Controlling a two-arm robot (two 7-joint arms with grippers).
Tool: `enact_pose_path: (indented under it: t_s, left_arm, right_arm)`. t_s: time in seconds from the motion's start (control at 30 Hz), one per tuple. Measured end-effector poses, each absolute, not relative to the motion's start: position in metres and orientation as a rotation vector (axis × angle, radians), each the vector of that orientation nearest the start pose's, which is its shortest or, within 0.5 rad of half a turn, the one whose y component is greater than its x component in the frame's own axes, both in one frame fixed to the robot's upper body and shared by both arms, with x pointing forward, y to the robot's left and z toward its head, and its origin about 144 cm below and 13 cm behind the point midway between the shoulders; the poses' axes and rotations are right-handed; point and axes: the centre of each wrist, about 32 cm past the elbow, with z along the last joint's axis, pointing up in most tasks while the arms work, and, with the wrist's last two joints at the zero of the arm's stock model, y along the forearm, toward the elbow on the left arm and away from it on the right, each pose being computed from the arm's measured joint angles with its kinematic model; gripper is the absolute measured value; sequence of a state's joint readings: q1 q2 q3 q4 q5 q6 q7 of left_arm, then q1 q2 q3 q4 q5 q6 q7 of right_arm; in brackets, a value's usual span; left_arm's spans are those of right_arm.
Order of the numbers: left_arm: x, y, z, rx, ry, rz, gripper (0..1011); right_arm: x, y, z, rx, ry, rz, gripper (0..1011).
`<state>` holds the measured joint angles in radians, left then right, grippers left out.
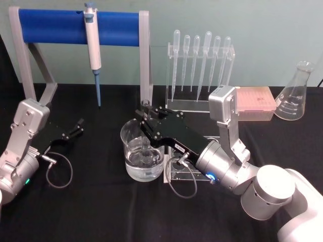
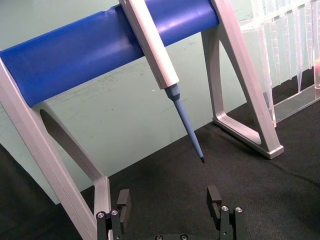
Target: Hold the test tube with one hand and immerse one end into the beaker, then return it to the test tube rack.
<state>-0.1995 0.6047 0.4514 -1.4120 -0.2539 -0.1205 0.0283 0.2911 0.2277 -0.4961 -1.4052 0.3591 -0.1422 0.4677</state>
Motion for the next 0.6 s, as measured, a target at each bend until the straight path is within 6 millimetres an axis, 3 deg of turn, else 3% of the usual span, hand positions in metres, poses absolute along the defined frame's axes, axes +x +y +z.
enact_pose_path:
  t_s: [0.6]
  left_arm:
    - [0.4886, 0.3097, 1.1398, 0.304, -0.285, 1.248, 1000]
  right_arm:
    - [0.5109, -0.1569, 1.1628, 0.115, -0.081, -0.670, 226]
